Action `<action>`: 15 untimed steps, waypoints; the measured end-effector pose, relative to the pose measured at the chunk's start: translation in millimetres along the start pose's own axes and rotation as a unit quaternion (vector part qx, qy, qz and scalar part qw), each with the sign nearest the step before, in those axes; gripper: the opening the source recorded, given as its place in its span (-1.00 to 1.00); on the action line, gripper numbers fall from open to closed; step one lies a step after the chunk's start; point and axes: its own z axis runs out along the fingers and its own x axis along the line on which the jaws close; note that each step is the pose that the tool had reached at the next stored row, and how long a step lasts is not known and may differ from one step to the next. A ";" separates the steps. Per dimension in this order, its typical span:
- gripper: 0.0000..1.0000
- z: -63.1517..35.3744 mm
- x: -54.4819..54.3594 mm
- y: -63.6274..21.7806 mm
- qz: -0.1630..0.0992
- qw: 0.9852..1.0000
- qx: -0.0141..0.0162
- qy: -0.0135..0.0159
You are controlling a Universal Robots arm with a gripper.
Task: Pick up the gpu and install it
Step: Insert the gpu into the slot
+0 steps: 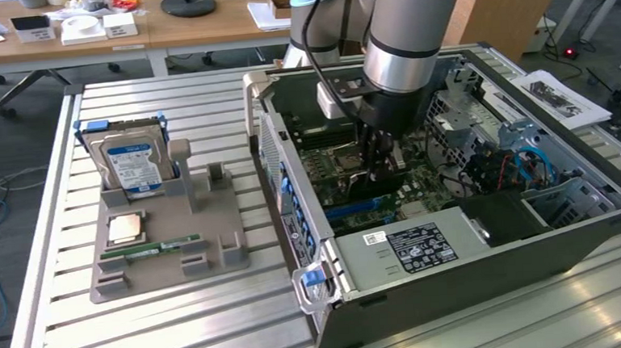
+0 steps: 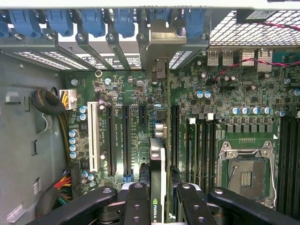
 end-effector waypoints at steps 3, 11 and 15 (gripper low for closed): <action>-0.46 0.2 0.1 1.4 0.000 1.000 0.000 0.000; -0.46 1.6 0.1 1.8 0.000 1.000 0.000 0.000; -0.46 1.8 0.1 1.8 0.000 1.000 0.000 0.000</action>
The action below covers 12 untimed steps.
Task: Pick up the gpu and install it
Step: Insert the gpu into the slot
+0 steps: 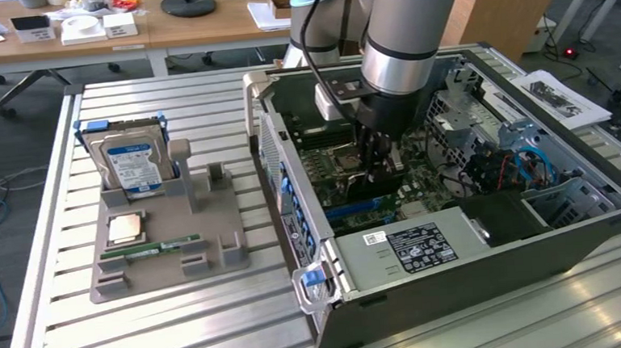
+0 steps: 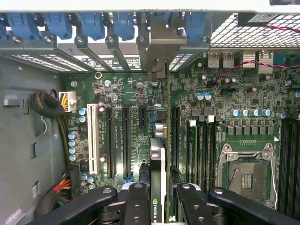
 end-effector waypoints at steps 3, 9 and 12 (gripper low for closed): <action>-0.46 1.7 0.1 0.2 0.000 1.000 0.000 0.000; -0.46 4.8 0.1 1.0 0.000 1.000 0.000 0.000; -0.46 6.0 0.2 1.2 0.000 1.000 0.000 0.000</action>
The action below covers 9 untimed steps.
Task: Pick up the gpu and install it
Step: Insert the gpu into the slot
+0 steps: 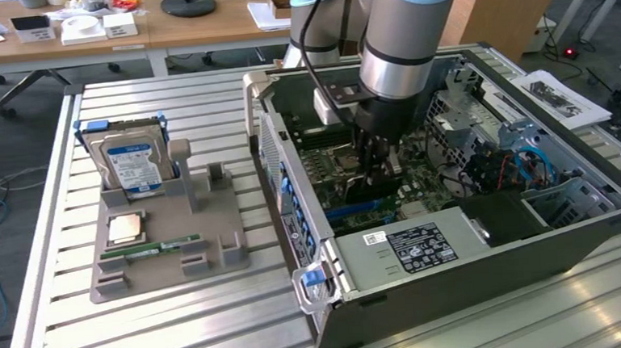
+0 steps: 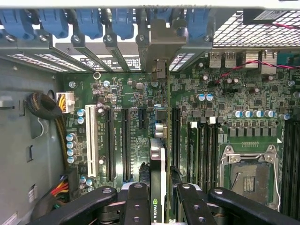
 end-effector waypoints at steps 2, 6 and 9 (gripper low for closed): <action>-0.46 0.6 0.0 0.1 0.000 1.000 0.000 0.000; -0.46 1.7 -0.1 0.1 0.000 1.000 0.000 0.000; -0.46 2.8 0.0 0.1 0.000 1.000 0.000 0.000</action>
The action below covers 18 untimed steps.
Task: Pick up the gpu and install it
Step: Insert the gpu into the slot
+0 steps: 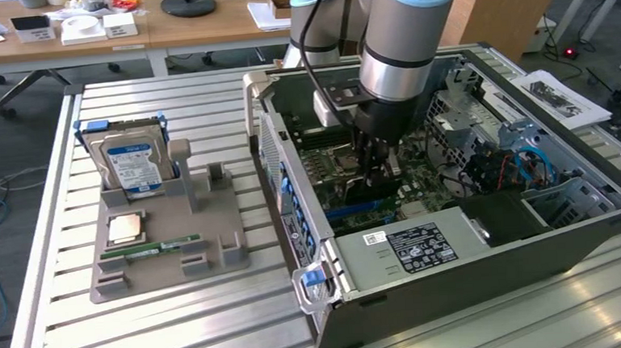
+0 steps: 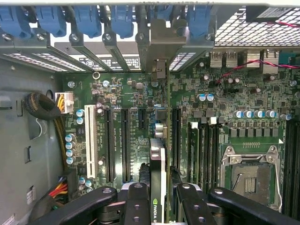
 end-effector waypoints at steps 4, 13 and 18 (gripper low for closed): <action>-0.46 1.1 0.1 0.3 0.000 1.000 0.000 0.000; -0.46 3.3 0.1 0.8 0.000 1.000 0.000 0.000; -0.46 3.4 0.1 0.9 0.000 1.000 0.001 0.000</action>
